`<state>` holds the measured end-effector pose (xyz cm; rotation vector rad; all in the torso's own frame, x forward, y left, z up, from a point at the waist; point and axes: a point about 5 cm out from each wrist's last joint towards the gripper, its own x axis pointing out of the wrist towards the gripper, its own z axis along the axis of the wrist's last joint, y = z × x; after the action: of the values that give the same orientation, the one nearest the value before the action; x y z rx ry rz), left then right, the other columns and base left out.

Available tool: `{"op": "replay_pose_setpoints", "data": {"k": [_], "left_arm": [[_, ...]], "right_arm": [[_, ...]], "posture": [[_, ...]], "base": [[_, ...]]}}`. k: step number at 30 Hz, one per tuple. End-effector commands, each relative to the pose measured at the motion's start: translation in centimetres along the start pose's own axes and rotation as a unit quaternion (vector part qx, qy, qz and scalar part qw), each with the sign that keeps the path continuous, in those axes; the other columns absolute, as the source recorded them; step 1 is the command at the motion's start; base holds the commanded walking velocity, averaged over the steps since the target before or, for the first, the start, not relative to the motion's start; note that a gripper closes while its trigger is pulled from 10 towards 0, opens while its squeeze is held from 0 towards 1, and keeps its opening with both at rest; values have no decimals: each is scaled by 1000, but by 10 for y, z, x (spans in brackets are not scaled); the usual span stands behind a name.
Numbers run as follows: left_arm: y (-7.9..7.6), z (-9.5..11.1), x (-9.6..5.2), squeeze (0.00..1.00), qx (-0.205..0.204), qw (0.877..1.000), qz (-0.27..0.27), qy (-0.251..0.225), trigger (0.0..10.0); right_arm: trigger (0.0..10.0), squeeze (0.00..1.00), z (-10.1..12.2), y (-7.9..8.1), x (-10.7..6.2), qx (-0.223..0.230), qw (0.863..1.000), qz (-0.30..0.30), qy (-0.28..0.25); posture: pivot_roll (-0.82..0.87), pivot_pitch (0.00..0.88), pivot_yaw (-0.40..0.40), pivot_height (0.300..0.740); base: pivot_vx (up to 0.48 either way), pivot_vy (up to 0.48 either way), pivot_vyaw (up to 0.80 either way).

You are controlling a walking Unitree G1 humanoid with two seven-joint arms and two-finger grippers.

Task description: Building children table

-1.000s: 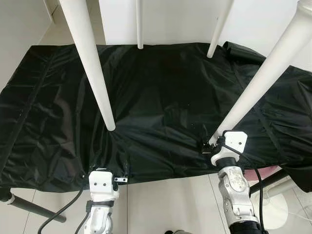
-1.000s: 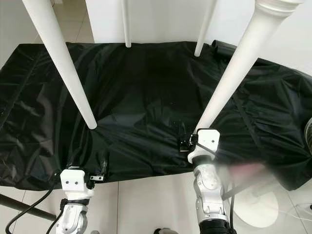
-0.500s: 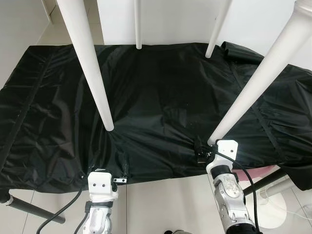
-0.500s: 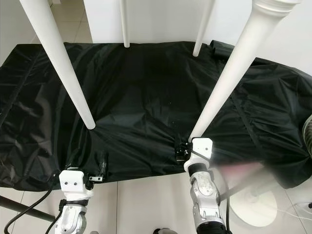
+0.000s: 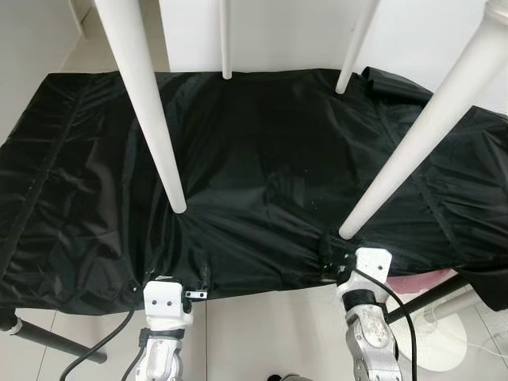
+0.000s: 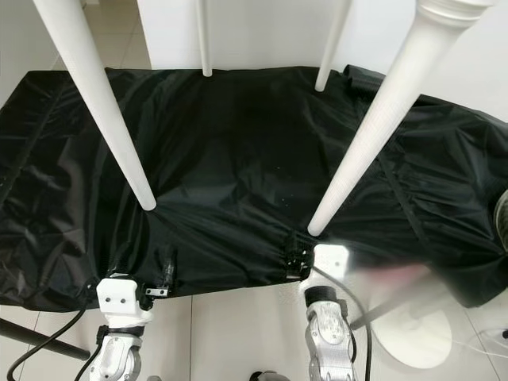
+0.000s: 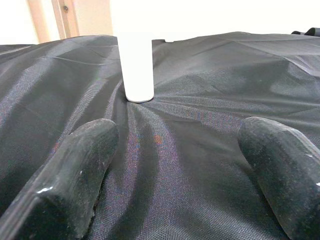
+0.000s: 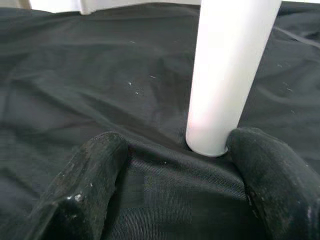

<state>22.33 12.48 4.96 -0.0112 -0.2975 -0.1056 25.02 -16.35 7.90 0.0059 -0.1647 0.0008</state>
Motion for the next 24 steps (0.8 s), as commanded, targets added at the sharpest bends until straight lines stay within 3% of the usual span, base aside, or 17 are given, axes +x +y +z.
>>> {"op": "replay_pose_setpoints", "data": {"k": [1,5,8,9,11,14,17,19,21,22,23,24], "left_arm": [[-37,186,176,0,27,977,-199,-74,10000],[-37,186,177,0,28,977,-200,-75,10000],[-35,188,178,0,30,977,-199,-76,10000],[-34,188,178,0,33,977,-198,-77,10000],[-34,188,178,0,33,977,-198,-77,10000],[-32,188,180,0,38,976,-202,-78,10000],[-33,188,181,0,38,975,-203,-77,10000],[-33,188,181,0,40,975,-205,-77,10000],[-34,189,183,0,43,974,-209,-77,10000],[-34,189,183,0,43,974,-209,-77,10000],[-34,189,184,0,47,973,-213,-78,10000],[-34,189,184,0,47,973,-213,-78,10000]], "right_arm": [[10000,0,-3,0,-7,0,1000,19,11],[10000,0,-3,1,-11,-9,999,36,11],[10000,0,3,5,-21,-16,996,88,-3],[10000,0,5,8,-27,-22,991,130,-8],[10000,0,5,8,-27,-22,991,130,-8],[10000,0,5,3,-38,-51,979,196,-5],[10000,0,6,2,-40,-64,975,214,-6],[10000,0,6,1,-41,-76,968,237,-8],[10000,0,2,4,-53,-88,948,305,6],[10000,0,2,4,-53,-88,948,305,6],[10000,0,-3,3,-65,-96,932,350,20],[10000,0,-3,3,-65,-96,932,350,20]], "posture": [[68,121,-34,740],[68,125,-34,740],[68,130,-23,740],[66,132,-17,740],[66,132,-17,740],[56,138,2,740],[56,138,2,740],[57,141,6,740],[57,141,21,740],[57,141,21,740],[59,141,26,740],[59,141,26,740]], "base": [[0,0,0],[0,0,0],[0,0,0],[0,0,0],[0,0,0],[0,0,0],[0,0,0],[0,0,0],[0,0,0],[0,0,0],[0,0,0],[0,0,0]]}}
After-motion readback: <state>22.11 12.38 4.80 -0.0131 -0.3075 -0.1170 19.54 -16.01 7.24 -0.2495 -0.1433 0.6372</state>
